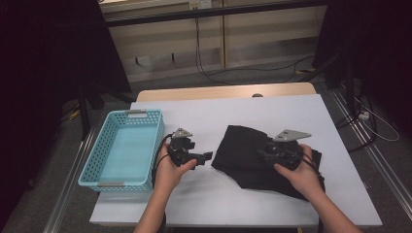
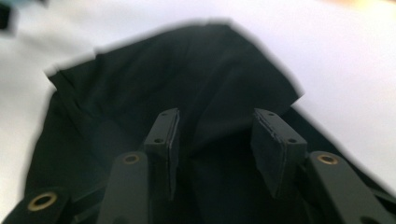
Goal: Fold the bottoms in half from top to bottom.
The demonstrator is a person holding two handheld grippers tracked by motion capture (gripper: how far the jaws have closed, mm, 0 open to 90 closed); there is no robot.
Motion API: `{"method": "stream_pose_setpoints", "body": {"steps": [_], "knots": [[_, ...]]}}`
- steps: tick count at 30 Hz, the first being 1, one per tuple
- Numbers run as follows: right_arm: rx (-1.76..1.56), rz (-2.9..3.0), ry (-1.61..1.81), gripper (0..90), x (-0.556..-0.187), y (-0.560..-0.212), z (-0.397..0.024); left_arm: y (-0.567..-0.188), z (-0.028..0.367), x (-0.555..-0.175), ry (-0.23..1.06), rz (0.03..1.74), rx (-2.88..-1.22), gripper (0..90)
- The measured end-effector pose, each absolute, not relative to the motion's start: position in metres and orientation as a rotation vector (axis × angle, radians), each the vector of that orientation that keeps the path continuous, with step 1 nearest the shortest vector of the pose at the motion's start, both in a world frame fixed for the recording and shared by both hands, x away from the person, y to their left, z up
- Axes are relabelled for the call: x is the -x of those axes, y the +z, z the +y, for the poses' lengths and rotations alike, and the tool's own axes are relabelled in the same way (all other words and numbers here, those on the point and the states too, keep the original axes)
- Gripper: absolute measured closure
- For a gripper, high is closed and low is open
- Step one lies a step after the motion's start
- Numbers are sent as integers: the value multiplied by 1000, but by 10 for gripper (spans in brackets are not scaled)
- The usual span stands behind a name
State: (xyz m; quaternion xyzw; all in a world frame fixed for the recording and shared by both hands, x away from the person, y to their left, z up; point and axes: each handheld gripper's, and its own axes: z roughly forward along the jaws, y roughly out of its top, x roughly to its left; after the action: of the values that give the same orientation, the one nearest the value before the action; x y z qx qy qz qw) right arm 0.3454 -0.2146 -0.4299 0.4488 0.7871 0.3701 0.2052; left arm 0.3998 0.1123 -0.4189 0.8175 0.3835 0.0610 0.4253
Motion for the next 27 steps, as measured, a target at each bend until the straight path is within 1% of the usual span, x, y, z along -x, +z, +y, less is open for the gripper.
{"method": "stream_pose_setpoints", "body": {"steps": [1, 2, 3, 4, 6, 8, 9, 10, 13, 17, 19, 23, 27], "knots": [[-1256, 2206, 977, 560, -348, -435, -212, -419, 113, -400, 152, 957, -2048, 154], [-1256, 2220, 950, 664, -350, -438, -210, -419, 113, -400, 152, 952, -2053, 155], [-1254, 2237, 943, 797, -351, -440, -209, -418, 114, -399, 150, 954, -2049, 156], [-1253, 2231, 954, 890, -352, -440, -211, -418, 115, -399, 154, 952, -2050, 156], [-1258, 2219, 944, 894, -351, -435, -217, -417, 116, -400, 155, 950, -2046, 158], [-1316, 2204, 975, 892, -346, -431, -226, -416, 118, -400, 158, 950, -2047, 158], [-1339, 2201, 984, 872, -344, -431, -232, -415, 119, -400, 157, 954, -2040, 158], [-1356, 2188, 952, 830, -342, -433, -237, -415, 119, -400, 157, 959, -2031, 158], [-1375, 2188, 894, 780, -338, -437, -246, -415, 121, -401, 163, 959, -2037, 158], [-1348, 2188, 927, 628, -328, -432, -248, -415, 121, -400, 163, 957, -2044, 157], [-1321, 2188, 939, 569, -321, -428, -246, -416, 121, -401, 165, 961, -2037, 154], [-1244, 2252, 991, 529, -312, -430, -242, -417, 120, -401, 163, 964, -2051, 146], [-1225, 2304, 984, 525, -313, -440, -237, -418, 120, -401, 168, 963, -2059, 139]]}}
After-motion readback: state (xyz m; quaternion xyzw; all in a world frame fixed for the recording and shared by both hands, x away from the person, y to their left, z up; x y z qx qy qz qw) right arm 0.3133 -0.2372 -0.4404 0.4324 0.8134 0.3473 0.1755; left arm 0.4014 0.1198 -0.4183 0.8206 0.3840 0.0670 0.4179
